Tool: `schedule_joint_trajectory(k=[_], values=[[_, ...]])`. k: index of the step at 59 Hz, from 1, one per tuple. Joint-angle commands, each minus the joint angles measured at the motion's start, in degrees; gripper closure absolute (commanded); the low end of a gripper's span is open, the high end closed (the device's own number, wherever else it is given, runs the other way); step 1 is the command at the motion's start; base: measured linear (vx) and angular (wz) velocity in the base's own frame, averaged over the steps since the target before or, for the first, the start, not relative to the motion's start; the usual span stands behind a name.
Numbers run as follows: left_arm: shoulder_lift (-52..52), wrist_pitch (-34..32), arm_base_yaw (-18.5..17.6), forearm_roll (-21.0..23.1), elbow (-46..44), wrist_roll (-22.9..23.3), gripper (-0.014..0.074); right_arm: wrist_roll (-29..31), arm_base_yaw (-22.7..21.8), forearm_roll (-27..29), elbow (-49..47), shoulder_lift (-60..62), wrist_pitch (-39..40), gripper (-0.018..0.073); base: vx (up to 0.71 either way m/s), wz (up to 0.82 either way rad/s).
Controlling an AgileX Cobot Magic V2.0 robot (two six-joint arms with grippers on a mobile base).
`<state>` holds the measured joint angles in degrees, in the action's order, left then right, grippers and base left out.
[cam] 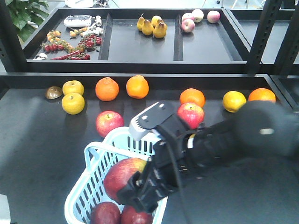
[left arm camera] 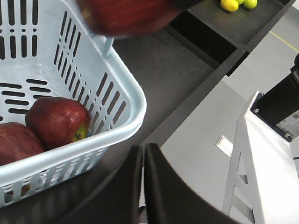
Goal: Pick three apples into basket with both arms
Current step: 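Carry the apple over the basket and open the right gripper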
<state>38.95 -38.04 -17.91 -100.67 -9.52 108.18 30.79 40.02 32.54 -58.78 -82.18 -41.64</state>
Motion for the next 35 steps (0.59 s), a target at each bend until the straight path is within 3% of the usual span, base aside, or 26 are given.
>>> schedule_joint_trajectory(k=[1,13,18,24,35], values=[[0.1,0.0,0.0,-1.1,-1.4,0.1,0.0603,0.1,-0.1,1.7,-1.5,-0.3,3.4,0.034,0.0,0.0],[0.1,0.0,0.0,-1.1,-1.4,0.1,0.0603,0.1,-0.1,3.2,-1.5,-1.1,5.1,0.0036,0.0,0.0],[0.1,0.0,0.0,-1.1,-1.4,0.1,0.0603,0.1,-0.1,4.0,-1.5,-1.1,5.8,-0.0045,0.0,0.0],[0.1,0.0,0.0,-1.1,-1.4,0.1,0.0603,0.0,-0.1,4.5,-1.5,-1.1,6.4,-0.0087,0.0,0.0],[0.1,0.0,0.0,-1.1,-1.4,0.1,0.0603,-0.2,-0.1,4.5,-1.5,-1.1,7.0,-0.0059,0.0,0.0]])
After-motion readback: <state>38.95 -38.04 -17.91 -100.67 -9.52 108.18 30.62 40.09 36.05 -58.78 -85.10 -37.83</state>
